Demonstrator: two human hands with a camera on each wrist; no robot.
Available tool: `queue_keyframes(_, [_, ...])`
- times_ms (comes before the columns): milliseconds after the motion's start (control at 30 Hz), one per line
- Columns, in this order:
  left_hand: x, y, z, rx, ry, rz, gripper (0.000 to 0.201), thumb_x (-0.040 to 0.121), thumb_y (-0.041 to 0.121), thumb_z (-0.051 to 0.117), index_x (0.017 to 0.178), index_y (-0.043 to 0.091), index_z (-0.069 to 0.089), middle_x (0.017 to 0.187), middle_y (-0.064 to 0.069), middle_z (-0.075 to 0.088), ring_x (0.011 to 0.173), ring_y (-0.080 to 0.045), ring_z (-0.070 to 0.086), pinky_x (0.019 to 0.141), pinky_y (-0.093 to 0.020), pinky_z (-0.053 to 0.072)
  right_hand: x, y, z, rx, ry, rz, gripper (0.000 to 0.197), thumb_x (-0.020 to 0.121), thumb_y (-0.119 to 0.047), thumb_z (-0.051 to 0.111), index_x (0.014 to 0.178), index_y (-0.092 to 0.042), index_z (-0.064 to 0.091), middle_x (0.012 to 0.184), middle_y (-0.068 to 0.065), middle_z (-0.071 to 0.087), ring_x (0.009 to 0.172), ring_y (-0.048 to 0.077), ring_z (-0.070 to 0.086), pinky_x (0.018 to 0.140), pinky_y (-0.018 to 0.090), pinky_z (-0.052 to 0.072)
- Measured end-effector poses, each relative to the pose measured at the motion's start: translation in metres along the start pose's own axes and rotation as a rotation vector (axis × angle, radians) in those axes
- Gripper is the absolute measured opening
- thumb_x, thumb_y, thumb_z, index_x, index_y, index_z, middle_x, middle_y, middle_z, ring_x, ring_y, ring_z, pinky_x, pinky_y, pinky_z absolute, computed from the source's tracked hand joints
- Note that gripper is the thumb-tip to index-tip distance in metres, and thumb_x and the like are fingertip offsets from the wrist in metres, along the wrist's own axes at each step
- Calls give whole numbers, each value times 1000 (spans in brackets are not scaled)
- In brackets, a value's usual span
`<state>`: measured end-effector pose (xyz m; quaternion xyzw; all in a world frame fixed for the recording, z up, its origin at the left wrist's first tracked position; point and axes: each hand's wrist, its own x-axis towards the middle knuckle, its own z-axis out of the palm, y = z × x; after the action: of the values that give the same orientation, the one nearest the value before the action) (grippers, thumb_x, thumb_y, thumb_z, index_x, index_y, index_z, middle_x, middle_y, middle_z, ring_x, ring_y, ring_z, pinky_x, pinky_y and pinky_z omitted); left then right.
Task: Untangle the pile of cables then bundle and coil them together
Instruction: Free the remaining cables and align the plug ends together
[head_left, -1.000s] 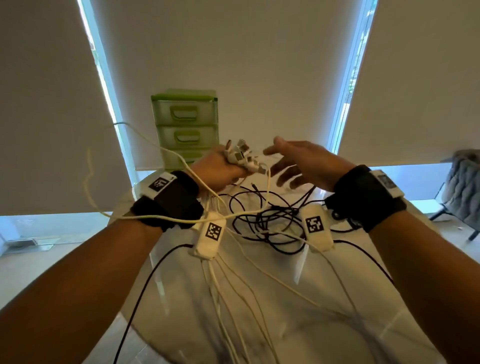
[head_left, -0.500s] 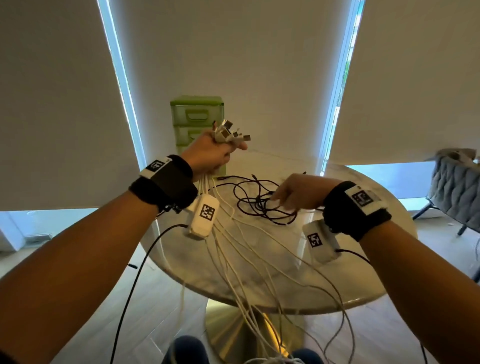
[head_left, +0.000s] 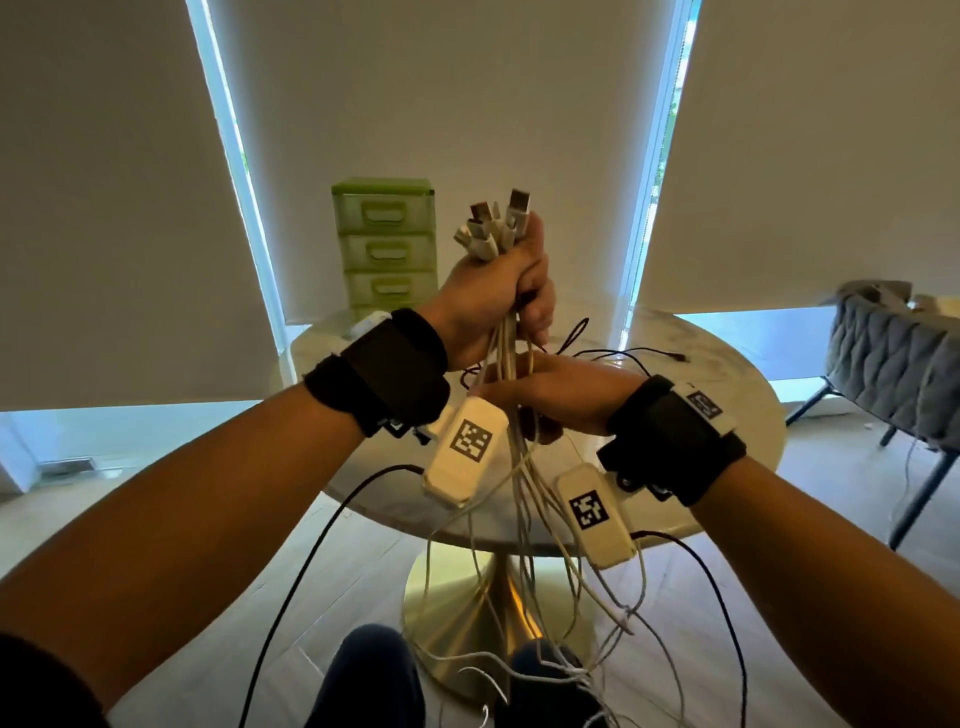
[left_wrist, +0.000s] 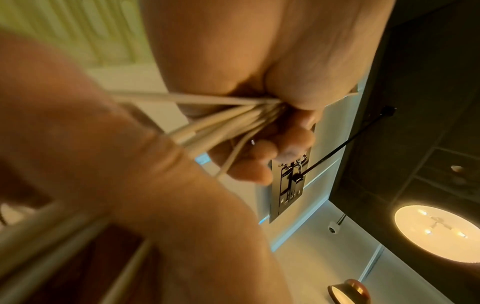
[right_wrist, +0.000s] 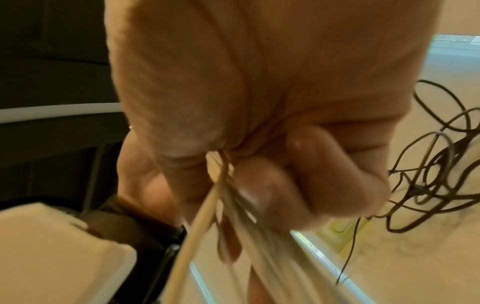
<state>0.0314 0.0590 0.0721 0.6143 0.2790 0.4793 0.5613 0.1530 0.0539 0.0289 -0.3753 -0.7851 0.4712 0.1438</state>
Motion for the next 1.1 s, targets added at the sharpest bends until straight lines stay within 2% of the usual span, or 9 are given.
queue_keyframes(200, [-6, -22, 28, -163, -23, -94, 56, 99, 53, 29, 59, 14, 30, 48, -1, 32, 47, -17, 40, 55, -31, 44, -18, 25, 7, -188, 100, 93, 22, 95, -30, 55, 83, -11, 58, 66, -1, 56, 55, 11, 45, 51, 22, 35])
queue_keyframes(333, [1, -25, 45, -260, 35, -98, 57, 100, 53, 30, 55, 18, 29, 43, 4, 26, 36, -9, 25, 38, -19, 28, -22, 47, 6, -210, 348, 10, 28, 93, -38, 59, 71, -22, 56, 66, -6, 60, 62, 9, 56, 63, 27, 46])
queue_keyframes(467, [5, -31, 55, -404, 106, -103, 57, 100, 52, 32, 54, 19, 27, 40, 5, 23, 31, -7, 19, 33, -15, 20, -29, 63, 15, -68, 477, -83, 32, 94, -35, 57, 70, -14, 60, 63, -3, 63, 62, 14, 58, 68, 36, 49])
queue_keyframes(567, [5, -40, 60, -475, 102, -82, 58, 100, 52, 31, 53, 19, 28, 39, 6, 22, 31, -7, 19, 32, -14, 20, -45, 81, 24, 93, 435, -103, 28, 97, -25, 52, 74, -11, 60, 63, -3, 62, 59, 10, 59, 60, 22, 49])
queue_keyframes(733, [-1, -51, 76, -516, -27, -144, 64, 100, 53, 29, 45, 20, 28, 38, 6, 21, 29, -7, 18, 34, -14, 17, -80, 134, 24, 441, 204, -17, 38, 90, -33, 61, 97, 5, 60, 57, 0, 42, 48, 11, 39, 50, 22, 40])
queue_keyframes(833, [-5, -60, 96, -458, -140, -194, 65, 101, 51, 28, 44, 20, 29, 37, 6, 21, 29, -7, 18, 37, -16, 13, -98, 157, 11, 273, 227, 111, 44, 87, -35, 65, 90, 8, 61, 61, 3, 48, 52, 13, 43, 53, 22, 41])
queue_keyframes(933, [-4, -65, 113, -421, -197, -204, 65, 101, 51, 29, 44, 20, 30, 37, 6, 23, 30, -7, 18, 37, -16, 13, -116, 179, 0, 59, 287, 270, 37, 91, -41, 60, 83, -6, 70, 69, 15, 60, 62, 18, 52, 63, 26, 46])
queue_keyframes(1033, [-2, -74, 125, -392, -210, -223, 64, 101, 51, 31, 45, 20, 29, 37, 5, 23, 31, -8, 17, 38, -18, 12, -126, 200, 0, -46, 294, 447, 32, 93, -37, 58, 102, -7, 69, 79, 11, 68, 67, 17, 60, 67, 26, 48])
queue_keyframes(1100, [-1, -83, 132, -359, -213, -242, 64, 101, 50, 31, 45, 20, 29, 37, 5, 23, 31, -8, 17, 37, -18, 13, -125, 214, 5, 4, 315, 530, 50, 91, -34, 62, 135, -13, 47, 99, 8, 67, 74, 14, 67, 64, 26, 52])
